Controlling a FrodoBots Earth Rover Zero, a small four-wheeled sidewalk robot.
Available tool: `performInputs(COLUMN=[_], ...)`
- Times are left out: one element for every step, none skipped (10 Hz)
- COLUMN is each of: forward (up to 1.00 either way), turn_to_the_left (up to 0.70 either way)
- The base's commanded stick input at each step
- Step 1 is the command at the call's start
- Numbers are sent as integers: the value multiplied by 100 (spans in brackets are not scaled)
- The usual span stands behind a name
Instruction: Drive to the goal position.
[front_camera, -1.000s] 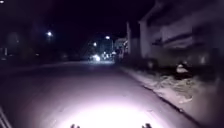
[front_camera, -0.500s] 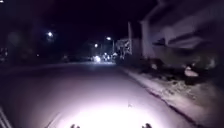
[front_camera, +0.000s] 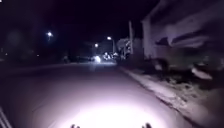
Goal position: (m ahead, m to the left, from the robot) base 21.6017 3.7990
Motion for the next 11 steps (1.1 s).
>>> performInputs(forward=[70,70,70,70,70,70,70,70,70,70,70], turn_to_the_left=[0,0,0,0,0,0,0,0,0,0,0])
